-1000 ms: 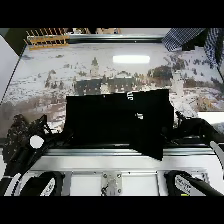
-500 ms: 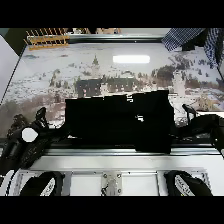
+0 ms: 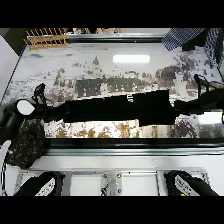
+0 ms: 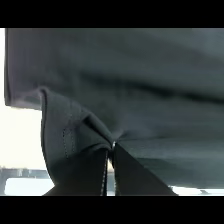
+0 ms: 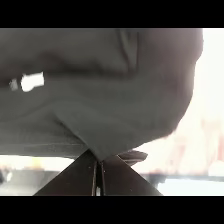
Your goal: Fold the clothes and pants, and hang the long-sleeved shirts on hangers.
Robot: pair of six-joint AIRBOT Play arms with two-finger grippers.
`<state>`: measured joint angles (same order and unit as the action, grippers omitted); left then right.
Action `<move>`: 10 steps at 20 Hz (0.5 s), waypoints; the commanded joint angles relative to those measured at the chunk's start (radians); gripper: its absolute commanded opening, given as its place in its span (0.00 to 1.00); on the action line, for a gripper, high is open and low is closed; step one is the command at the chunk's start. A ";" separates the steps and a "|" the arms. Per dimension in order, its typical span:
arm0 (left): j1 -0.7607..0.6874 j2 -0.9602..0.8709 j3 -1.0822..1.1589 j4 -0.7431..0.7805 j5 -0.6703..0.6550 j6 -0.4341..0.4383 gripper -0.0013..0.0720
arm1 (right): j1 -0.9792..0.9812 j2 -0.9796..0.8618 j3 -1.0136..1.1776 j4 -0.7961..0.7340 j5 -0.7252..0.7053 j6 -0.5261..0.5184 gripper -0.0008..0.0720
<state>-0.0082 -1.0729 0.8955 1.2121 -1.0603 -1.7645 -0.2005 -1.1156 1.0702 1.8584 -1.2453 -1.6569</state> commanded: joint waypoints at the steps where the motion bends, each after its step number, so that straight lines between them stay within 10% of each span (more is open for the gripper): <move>1: 0.002 -0.182 0.140 0.001 0.026 0.015 0.03 | 0.009 -0.130 0.121 0.004 0.116 0.012 0.03; 10: 0.000 -0.526 0.342 -0.002 0.059 0.014 0.03 | 0.052 -0.375 0.172 0.023 0.424 0.037 0.03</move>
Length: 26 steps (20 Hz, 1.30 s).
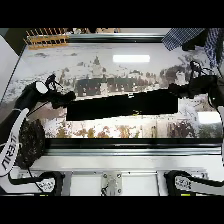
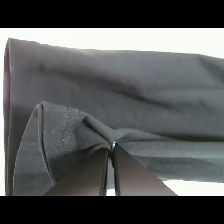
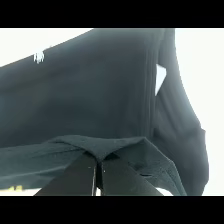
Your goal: Fold the clothes and pants, and hang the long-sleeved shirts on hangers.
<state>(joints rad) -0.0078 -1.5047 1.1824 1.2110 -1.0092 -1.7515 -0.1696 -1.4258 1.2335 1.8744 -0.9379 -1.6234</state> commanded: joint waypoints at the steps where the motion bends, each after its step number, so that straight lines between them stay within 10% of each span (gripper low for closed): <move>1: -0.001 -0.124 0.079 -0.003 0.006 0.002 0.03 | 0.031 -0.082 0.008 0.007 0.148 0.003 0.03; 8: -0.001 -0.199 0.163 -0.008 0.014 0.002 0.05 | 0.071 -0.160 0.008 0.050 0.263 0.004 0.11; 10: -0.001 -0.196 0.165 -0.010 0.025 0.001 0.80 | 0.071 -0.161 0.012 0.104 0.276 0.004 0.86; 15: 0.005 -0.105 0.241 -0.005 0.002 0.002 0.87 | 0.007 -0.161 0.210 0.128 -0.004 -0.055 0.94; 22: -0.077 0.065 0.143 -0.005 -0.012 0.002 0.81 | -0.284 -0.284 0.267 0.296 -0.371 -0.259 1.00; 24: -0.120 0.079 0.100 -0.006 -0.004 0.002 0.10 | -0.324 -0.349 0.268 0.355 -0.380 -0.290 1.00; 26: -0.170 0.079 0.062 -0.006 0.011 0.001 0.03 | -0.329 -0.397 0.268 0.364 -0.396 -0.350 1.00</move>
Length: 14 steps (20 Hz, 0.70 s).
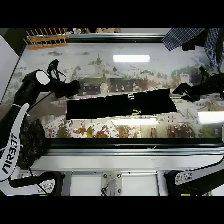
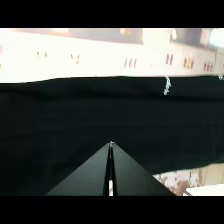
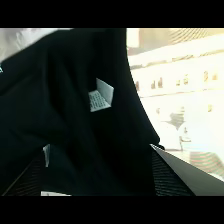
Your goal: Fold the clothes and pants, and hang the long-sleeved shirts on hangers.
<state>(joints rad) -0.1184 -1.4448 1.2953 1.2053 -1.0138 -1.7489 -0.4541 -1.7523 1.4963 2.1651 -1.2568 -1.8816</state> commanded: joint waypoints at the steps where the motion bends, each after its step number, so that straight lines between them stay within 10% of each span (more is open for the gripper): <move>1: -0.084 0.019 -0.066 -0.001 0.024 -0.002 0.03 | -0.043 -0.089 0.006 0.076 -0.089 -0.123 1.00; 14: -0.246 0.017 -0.118 -0.002 0.059 -0.006 0.03 | 0.010 -0.243 0.052 0.129 -0.147 -0.120 1.00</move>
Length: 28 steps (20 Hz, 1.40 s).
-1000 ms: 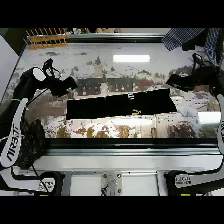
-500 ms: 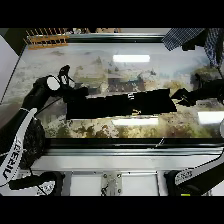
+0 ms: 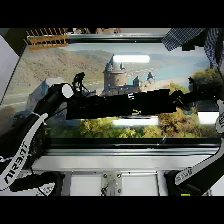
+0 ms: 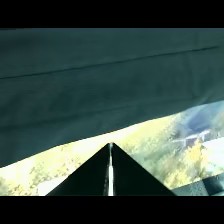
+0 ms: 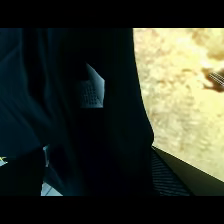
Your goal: Fold the clothes and pants, and hang the long-sleeved shirts on hangers.
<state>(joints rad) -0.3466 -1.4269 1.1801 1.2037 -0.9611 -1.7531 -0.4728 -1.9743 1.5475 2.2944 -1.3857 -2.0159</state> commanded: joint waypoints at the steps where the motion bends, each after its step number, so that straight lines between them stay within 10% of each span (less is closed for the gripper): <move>1: -0.018 -0.001 -0.003 -0.002 0.005 -0.002 0.03 | 0.045 -0.024 0.001 -0.004 -0.020 0.014 1.00; 7: -0.018 -0.001 -0.003 -0.001 -0.008 -0.002 0.03 | 0.103 -0.025 0.002 -0.005 0.026 0.011 1.00; 10: -0.018 -0.001 -0.003 -0.001 -0.006 -0.001 0.03 | 0.098 -0.025 0.004 -0.005 0.045 0.011 0.27; 13: -0.018 -0.012 0.000 -0.008 0.006 -0.002 0.03 | 0.099 -0.018 0.005 -0.019 0.047 0.017 0.03; 28: -0.224 -0.654 0.690 -0.160 -0.028 0.054 0.03 | 0.314 0.308 0.344 -0.216 -0.128 0.193 0.03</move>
<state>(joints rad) -0.5354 -1.9659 1.7336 1.0756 -0.9665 -1.7058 -0.2153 -1.7142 1.8172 2.0884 -1.4784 -1.8637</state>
